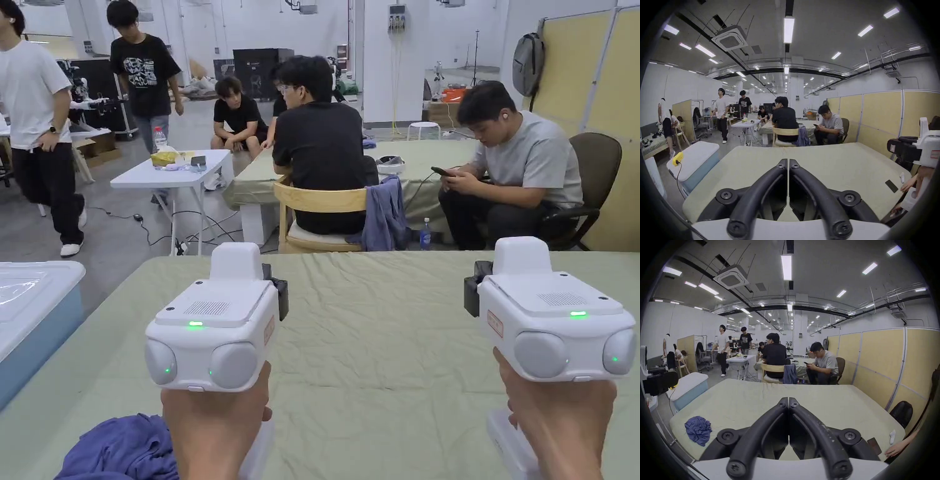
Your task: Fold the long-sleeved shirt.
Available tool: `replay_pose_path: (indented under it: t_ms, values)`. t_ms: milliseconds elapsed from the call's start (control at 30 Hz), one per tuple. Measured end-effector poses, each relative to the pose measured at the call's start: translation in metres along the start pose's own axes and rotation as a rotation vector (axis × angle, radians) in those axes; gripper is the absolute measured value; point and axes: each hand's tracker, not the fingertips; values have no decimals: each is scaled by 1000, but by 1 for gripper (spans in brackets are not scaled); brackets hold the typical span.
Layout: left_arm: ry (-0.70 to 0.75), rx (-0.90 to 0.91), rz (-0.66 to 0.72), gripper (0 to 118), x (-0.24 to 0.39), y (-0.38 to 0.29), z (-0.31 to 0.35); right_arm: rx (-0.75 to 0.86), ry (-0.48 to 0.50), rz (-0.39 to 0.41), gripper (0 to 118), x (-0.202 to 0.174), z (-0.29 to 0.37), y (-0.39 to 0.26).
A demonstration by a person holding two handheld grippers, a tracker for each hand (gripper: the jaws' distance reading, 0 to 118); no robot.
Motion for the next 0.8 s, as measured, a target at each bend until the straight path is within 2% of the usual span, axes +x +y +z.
replay_pose_path:
  t_ms: [800]
  values:
    - [-2, -21, 27, 1, -7, -5, -4, -10, -26, -9, 1, 9, -1, -5]
